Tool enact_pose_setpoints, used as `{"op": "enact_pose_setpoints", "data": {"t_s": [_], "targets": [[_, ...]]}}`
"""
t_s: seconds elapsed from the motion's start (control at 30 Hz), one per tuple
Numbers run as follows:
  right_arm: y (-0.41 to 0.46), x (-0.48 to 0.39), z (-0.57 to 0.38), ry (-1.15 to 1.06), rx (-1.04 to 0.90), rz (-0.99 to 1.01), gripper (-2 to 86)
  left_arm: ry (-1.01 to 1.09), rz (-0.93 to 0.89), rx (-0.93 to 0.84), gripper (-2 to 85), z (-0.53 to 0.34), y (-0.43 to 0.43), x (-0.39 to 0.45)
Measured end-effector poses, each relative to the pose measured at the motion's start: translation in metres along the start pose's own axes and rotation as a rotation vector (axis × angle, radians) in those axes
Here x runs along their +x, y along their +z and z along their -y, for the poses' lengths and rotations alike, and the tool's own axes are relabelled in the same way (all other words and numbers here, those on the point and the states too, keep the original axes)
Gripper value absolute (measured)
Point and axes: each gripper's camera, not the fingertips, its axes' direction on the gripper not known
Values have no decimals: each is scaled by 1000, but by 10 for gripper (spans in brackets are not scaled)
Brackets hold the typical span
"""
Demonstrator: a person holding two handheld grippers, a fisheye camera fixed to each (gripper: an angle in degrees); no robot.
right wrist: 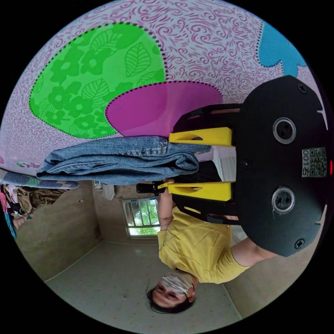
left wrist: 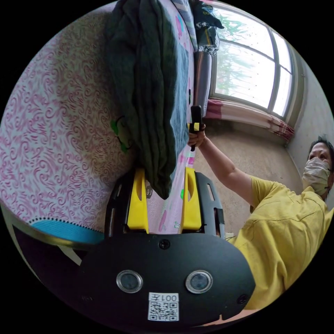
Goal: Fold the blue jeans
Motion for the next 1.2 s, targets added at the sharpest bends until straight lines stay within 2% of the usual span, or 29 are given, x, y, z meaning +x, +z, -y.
{"op": "enact_pose_setpoints", "data": {"t_s": [0.13,0.23,0.4,0.7,0.87,1.0,1.2], "targets": [[30,-1,-11,-5,-91,-33,120,-20,-5,16,86,15,18,-2],[35,-8,-35,-20,-27,-94,82,22,22,-14,26,27,21,3],[32,-52,-116,-95,283,-57,65,147,-59,-104,1,55,8,47],[92,-144,-295,-157,789,-26,56,337,-50,-452,-5,119,15,168],[132,-170,-406,-88,1059,-46,56,396,-113,-704,-4,143,92,217],[144,-178,-493,-15,1254,-92,55,422,-149,-841,-4,161,169,240],[86,-171,-607,22,1446,-175,50,530,-122,-940,-5,200,327,295]]}}
